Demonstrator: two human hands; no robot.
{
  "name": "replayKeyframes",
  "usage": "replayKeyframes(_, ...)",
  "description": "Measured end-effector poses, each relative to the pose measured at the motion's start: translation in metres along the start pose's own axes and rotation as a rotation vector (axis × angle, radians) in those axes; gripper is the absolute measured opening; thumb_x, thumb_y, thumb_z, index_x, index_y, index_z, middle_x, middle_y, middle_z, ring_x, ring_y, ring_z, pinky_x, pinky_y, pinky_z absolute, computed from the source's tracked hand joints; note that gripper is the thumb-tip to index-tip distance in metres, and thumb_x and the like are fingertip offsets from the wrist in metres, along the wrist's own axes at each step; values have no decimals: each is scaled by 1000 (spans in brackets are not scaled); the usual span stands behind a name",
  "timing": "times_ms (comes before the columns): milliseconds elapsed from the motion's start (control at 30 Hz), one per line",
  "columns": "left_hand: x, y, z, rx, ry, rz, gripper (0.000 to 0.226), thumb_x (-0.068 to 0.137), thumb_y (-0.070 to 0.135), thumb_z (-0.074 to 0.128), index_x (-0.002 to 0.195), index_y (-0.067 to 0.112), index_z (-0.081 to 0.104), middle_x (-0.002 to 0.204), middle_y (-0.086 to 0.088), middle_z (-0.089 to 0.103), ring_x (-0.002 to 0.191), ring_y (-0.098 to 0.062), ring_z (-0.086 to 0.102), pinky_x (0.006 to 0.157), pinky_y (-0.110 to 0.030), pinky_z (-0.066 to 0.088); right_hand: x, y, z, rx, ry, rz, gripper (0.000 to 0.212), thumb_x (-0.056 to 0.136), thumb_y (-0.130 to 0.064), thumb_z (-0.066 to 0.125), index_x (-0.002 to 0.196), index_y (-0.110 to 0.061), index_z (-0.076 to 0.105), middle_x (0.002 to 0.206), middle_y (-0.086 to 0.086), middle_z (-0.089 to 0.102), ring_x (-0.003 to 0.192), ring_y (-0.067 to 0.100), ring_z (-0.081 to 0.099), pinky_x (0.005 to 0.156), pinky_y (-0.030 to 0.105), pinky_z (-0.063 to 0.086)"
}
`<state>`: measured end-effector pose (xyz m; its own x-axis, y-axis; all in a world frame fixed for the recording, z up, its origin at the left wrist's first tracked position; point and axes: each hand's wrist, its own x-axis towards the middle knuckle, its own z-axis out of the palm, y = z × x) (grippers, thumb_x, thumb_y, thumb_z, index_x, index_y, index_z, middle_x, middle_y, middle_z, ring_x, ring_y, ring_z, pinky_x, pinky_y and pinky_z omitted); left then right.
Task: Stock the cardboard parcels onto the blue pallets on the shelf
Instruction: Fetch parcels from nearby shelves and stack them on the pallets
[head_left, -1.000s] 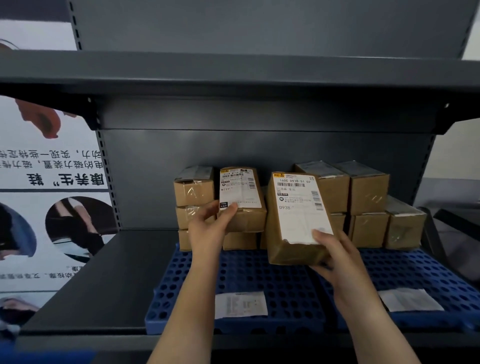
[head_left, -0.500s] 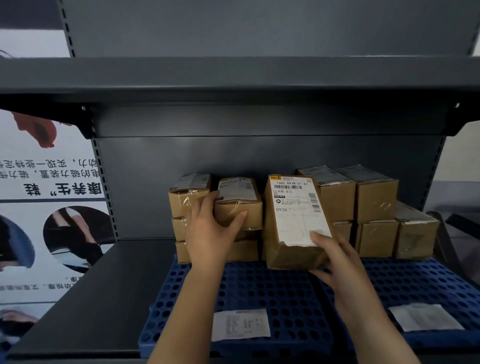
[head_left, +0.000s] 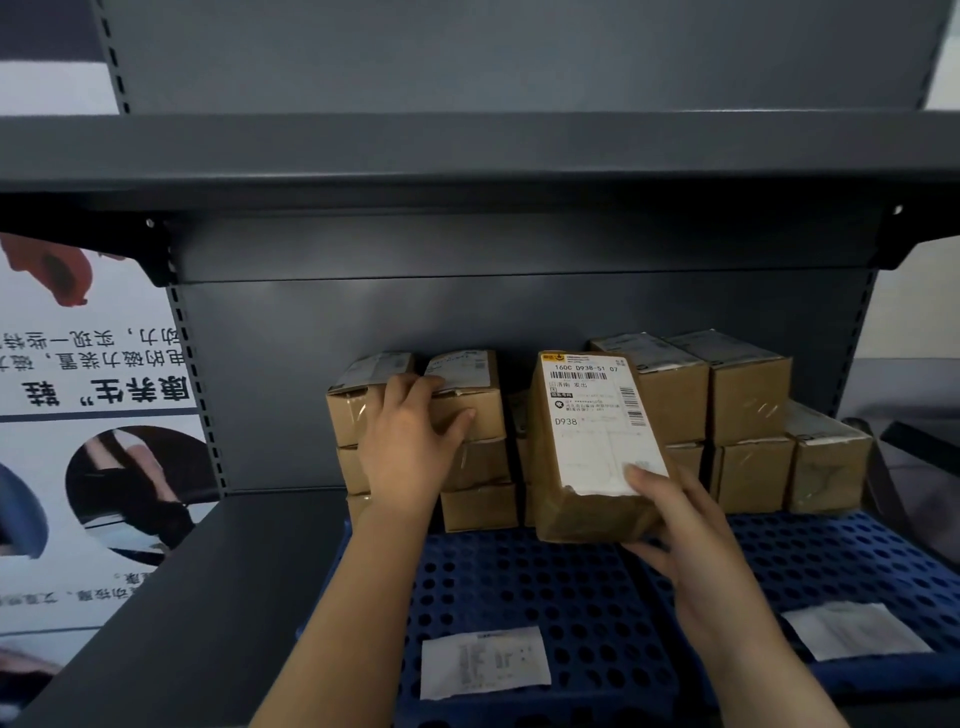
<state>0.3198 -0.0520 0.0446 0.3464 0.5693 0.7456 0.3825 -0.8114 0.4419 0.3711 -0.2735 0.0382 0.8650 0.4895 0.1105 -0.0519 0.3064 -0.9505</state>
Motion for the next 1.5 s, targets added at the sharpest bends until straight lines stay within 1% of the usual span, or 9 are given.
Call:
replayKeyframes(167, 6, -1, 3, 42, -10, 40, 44, 79, 43, 68, 114, 17, 64, 115, -7, 60, 109, -32, 48, 74, -38, 44, -1, 0, 3, -1, -4, -12, 18, 85, -26, 61, 100, -36, 60, 79, -21, 72, 81, -1, 65, 68, 21, 47)
replayKeyframes(533, -11, 31, -14, -65, 16, 100, 44, 77, 44, 63, 113, 18, 62, 116, -6, 58, 109, -30, 47, 87, -44, 44, -5, -5, -16, 31, 0, -32, 18, 85, -26, 60, 99, -36, 61, 81, -22, 73, 75, -4, 68, 72, 25, 49)
replayKeyframes(700, -44, 87, -16, -668, -276, 23, 22, 84, 34, 64, 102, 41, 54, 108, 20, 54, 96, 12, 49, 77, -1, 37, -6, -17, -39, 29, -28, -67, 40, 65, -36, 64, 104, -35, 62, 90, -19, 73, 82, -1, 69, 77, 27, 50)
replayKeyframes(900, -84, 151, 23, -1027, -353, -101, 56, 70, 56, 51, 120, 31, 53, 123, 12, 58, 109, 1, 56, 83, -18, 49, 1, -39, -93, -103, -66, -213, 42, 68, -41, 75, 106, -48, 58, 104, -27, 68, 98, -7, 63, 84, 21, 46)
replayKeyframes(967, -97, 174, 33, -1067, -332, -116, 55, 70, 56, 51, 121, 33, 52, 125, 12, 57, 111, 0, 56, 84, -20, 50, 3, -46, -115, -149, -75, -258, 42, 70, -42, 64, 110, -51, 56, 110, -27, 67, 103, -8, 61, 83, 18, 45)
replayKeyframes(1100, -106, 216, 52, -1147, -364, -116, 56, 68, 55, 54, 121, 38, 49, 129, 9, 54, 112, 4, 54, 81, -12, 47, 11, -60, -162, -185, -74, -317, 54, 65, -53, 66, 118, -47, 56, 118, -22, 65, 111, -3, 59, 90, 21, 46)
replayKeyframes(1233, -118, 256, 74, -1157, -486, -68, 65, 62, 54, 61, 123, 43, 44, 136, 13, 47, 117, 5, 49, 82, -11, 46, 23, -67, -211, -159, -14, -322, 40, 72, -47, 59, 112, -45, 57, 110, -24, 67, 105, -2, 62, 86, 21, 51)
replayKeyframes(1367, -136, 285, 100, -1091, -550, -13, 86, 54, 61, 75, 130, 44, 39, 139, 8, 46, 122, -2, 48, 88, -18, 48, 32, -73, -255, -158, -3, -322, 56, 59, -65, 69, 111, -47, 56, 113, -22, 67, 107, 1, 62, 89, 28, 49)
replayKeyframes(1500, -139, 309, 125, -1010, -503, -38, 83, 54, 48, 77, 127, 50, 38, 134, 11, 48, 117, 2, 49, 82, -9, 46, 47, -78, -285, -134, -55, -324, 40, 75, -37, 63, 114, -37, 56, 106, -20, 70, 100, -3, 64, 73, 14, 53)
